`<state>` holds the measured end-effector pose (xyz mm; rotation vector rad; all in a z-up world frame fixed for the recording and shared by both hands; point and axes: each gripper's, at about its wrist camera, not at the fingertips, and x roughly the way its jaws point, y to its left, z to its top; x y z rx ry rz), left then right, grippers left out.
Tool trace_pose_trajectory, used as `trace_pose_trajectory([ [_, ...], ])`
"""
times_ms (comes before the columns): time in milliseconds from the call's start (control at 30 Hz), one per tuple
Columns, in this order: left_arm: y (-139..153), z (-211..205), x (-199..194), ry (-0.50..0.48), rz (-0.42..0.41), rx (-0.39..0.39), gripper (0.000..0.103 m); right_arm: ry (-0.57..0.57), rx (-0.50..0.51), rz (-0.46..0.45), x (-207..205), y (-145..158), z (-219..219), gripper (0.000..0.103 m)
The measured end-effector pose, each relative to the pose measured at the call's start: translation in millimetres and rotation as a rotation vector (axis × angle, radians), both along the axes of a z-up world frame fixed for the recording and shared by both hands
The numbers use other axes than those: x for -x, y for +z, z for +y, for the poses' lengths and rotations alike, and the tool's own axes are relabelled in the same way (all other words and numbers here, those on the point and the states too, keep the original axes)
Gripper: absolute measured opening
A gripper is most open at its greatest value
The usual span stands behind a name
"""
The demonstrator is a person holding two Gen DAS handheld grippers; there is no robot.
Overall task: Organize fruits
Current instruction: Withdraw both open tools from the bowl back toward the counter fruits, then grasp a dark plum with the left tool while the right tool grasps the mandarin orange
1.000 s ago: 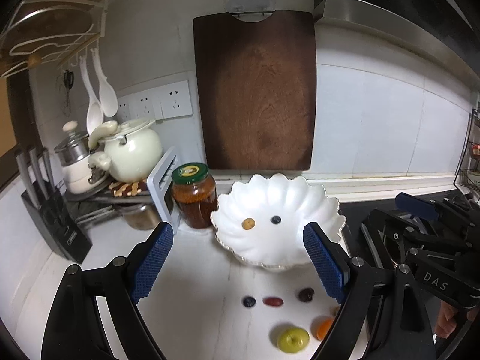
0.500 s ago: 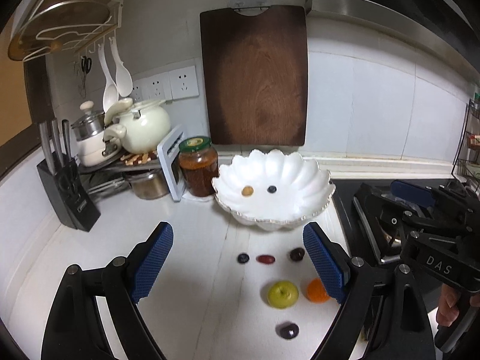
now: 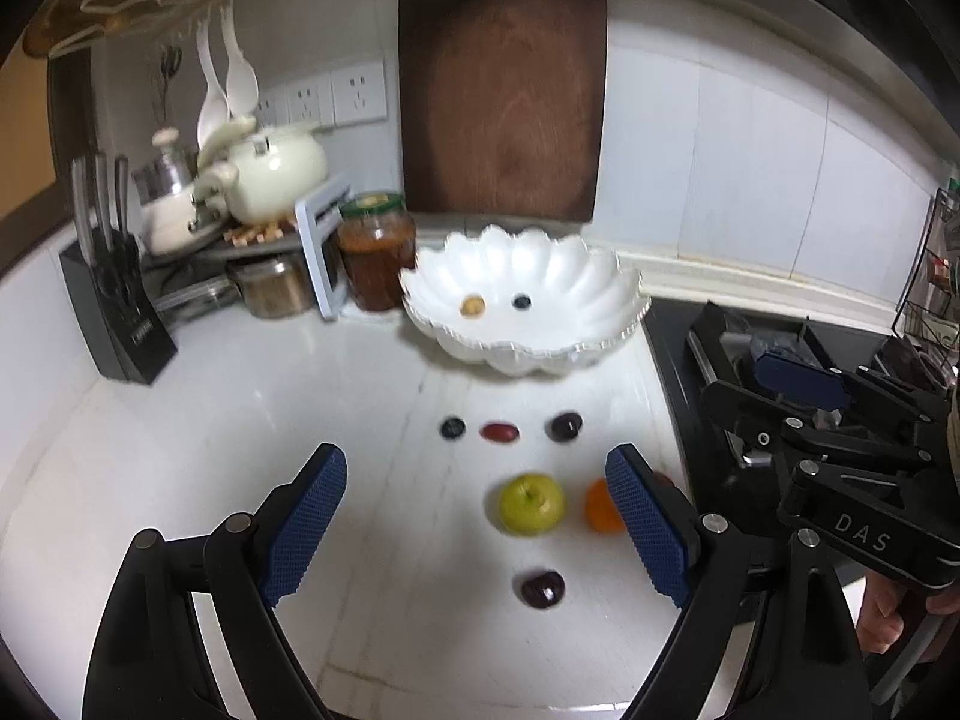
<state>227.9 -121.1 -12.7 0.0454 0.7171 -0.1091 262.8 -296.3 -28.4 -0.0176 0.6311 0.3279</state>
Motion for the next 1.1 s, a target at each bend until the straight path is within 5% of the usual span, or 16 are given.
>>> trace_pose_trajectory([
  [300, -32.2, -7.0, 1.1, 0.011, 0.07, -0.031, 0.088, 0.023, 0.033, 0.078, -6.6, -28.4, 1.2, 0.053],
  [633, -58.4, -21.2, 9.3, -0.016, 0.047, -0.097, 0.084, 0.046, 0.072, 0.142, -15.3, -61.1, 5.9, 0.053],
  [1100, -104.4, -28.7, 1.1, -0.06, 0.12, -0.086, 0.066, 0.078, 0.114, 0.199, -25.6, -99.0, 17.0, 0.053],
])
